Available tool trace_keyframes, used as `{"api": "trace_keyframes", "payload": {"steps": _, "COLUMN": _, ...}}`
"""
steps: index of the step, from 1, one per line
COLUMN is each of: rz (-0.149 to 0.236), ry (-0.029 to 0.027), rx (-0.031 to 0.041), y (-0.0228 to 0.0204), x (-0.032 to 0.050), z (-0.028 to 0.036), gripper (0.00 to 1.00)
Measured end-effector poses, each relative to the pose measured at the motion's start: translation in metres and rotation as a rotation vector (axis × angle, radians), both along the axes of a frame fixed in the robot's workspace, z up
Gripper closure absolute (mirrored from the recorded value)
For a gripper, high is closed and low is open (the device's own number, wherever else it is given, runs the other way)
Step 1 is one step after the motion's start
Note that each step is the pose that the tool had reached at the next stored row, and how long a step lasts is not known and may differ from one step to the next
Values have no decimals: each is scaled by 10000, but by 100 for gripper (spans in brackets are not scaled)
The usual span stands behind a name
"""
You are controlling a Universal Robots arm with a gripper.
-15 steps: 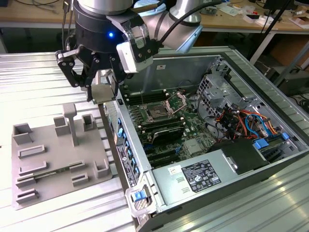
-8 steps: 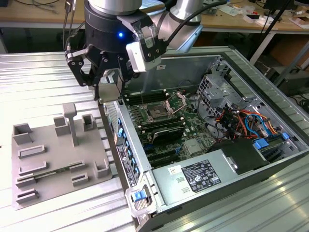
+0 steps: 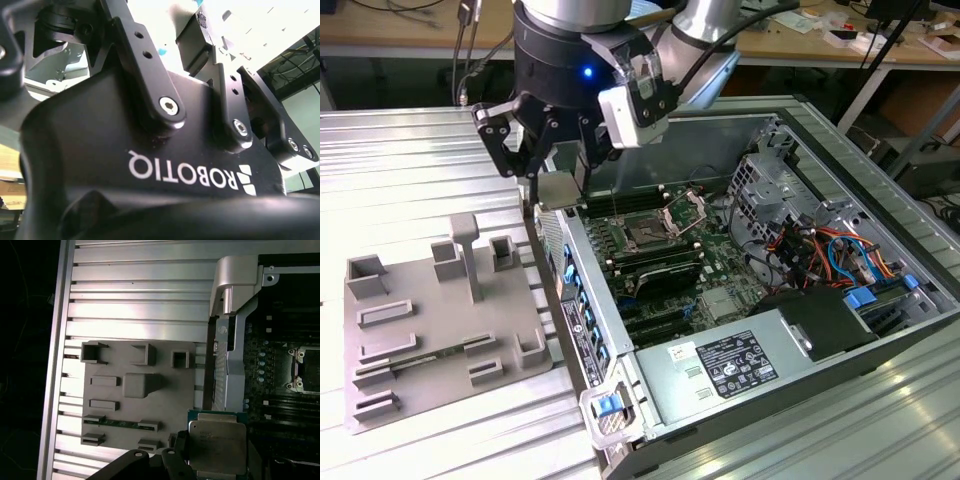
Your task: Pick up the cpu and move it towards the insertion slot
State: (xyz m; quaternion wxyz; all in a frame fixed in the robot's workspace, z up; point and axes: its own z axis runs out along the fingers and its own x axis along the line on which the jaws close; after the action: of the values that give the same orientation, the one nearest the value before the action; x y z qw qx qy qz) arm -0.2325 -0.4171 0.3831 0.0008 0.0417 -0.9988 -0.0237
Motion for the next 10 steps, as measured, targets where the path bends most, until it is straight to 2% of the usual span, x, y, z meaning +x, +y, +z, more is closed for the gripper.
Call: {"api": "trace_keyframes", "payload": {"steps": 10, "rz": 0, "ry": 0, "rx": -1, "y": 0, "x": 129, "z": -3, "gripper": 45}}
